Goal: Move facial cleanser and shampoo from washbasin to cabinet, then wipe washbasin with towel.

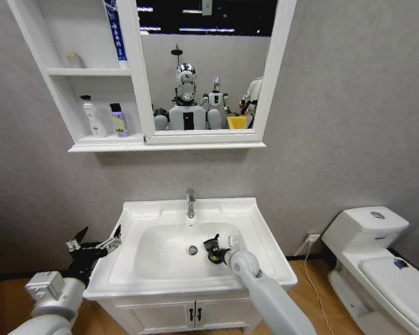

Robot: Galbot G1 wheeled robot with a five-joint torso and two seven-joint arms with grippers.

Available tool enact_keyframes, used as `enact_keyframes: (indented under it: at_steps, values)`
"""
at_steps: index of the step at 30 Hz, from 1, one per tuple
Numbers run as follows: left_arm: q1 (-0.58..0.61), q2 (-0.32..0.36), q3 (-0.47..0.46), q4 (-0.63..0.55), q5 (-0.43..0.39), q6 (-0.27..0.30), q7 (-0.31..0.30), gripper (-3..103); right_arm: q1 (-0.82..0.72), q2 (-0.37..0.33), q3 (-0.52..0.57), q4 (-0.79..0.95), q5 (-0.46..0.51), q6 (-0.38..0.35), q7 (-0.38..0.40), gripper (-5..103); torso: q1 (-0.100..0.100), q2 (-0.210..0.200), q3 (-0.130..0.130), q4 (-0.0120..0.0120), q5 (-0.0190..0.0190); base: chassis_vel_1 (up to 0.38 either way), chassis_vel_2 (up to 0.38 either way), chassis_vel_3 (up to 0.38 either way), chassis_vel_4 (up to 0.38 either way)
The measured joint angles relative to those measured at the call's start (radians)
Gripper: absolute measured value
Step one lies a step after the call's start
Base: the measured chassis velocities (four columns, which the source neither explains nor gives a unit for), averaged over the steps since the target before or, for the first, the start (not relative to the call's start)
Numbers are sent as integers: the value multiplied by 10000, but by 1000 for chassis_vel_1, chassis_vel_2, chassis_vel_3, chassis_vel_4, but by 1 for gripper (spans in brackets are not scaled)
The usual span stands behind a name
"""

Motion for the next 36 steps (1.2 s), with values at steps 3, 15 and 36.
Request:
enact_keyframes:
  at_steps: [3, 15, 36]
  values:
    - [0, 0, 0, 0, 0, 0, 0, 100, -72, -300, 103, 145, 85, 1, 38, 3, 0, 0, 0, 0, 1, 0, 0, 0, 0]
    - [0, 0, 0, 0, 0, 0, 0, 100, -250, -1364, 302, 817, 456, 19, 315, 3, -1, 2, -1, 2, 0, 0, 0, 0, 0]
    - [0, 0, 0, 0, 0, 0, 0, 100, 216, 255, -327, -420, 368, 28, 111, 3, -1, 2, -1, 0, -4, 0, 0, 0, 0]
